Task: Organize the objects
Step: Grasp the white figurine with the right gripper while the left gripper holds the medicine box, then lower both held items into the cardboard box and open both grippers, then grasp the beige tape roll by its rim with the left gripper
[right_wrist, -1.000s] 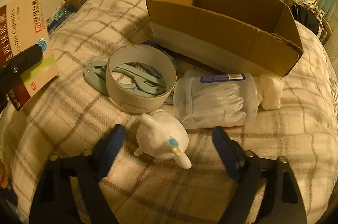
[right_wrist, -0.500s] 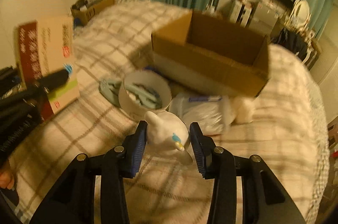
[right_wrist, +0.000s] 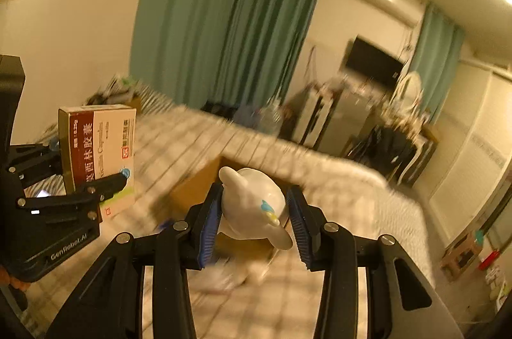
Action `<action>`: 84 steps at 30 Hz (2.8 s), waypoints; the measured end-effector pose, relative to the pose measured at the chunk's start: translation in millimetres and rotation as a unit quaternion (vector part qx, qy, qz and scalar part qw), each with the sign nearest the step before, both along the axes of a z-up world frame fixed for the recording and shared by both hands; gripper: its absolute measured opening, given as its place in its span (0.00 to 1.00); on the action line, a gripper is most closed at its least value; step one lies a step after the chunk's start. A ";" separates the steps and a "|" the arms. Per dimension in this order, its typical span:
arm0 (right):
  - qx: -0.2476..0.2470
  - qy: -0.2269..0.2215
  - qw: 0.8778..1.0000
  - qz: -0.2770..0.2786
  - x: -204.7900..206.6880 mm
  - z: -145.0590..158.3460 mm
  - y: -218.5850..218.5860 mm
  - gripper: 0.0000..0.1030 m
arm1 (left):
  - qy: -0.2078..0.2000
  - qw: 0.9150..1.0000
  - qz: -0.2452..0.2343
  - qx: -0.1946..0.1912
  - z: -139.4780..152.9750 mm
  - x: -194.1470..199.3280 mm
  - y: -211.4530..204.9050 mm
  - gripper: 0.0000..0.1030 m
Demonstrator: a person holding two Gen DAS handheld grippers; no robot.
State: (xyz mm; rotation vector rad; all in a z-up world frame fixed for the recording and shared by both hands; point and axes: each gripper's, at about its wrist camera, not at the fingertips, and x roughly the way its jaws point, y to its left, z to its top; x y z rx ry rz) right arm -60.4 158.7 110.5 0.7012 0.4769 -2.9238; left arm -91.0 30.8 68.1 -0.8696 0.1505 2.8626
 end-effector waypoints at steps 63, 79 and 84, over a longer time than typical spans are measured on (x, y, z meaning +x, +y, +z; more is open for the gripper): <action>-0.063 -0.085 0.994 -0.015 -41.4 -60.5 49.8 0.80 | -0.032 0.998 0.048 -0.024 -76.0 -42.9 12.5 1.00; -0.057 -0.211 0.975 -0.040 -59.2 -201.0 39.7 0.90 | -0.145 0.985 0.023 -0.089 -203.6 -33.3 31.0 1.00; -0.067 -0.219 0.972 -0.046 -61.4 -201.6 44.8 0.92 | -0.139 0.987 0.020 -0.082 -209.5 -49.6 34.7 0.99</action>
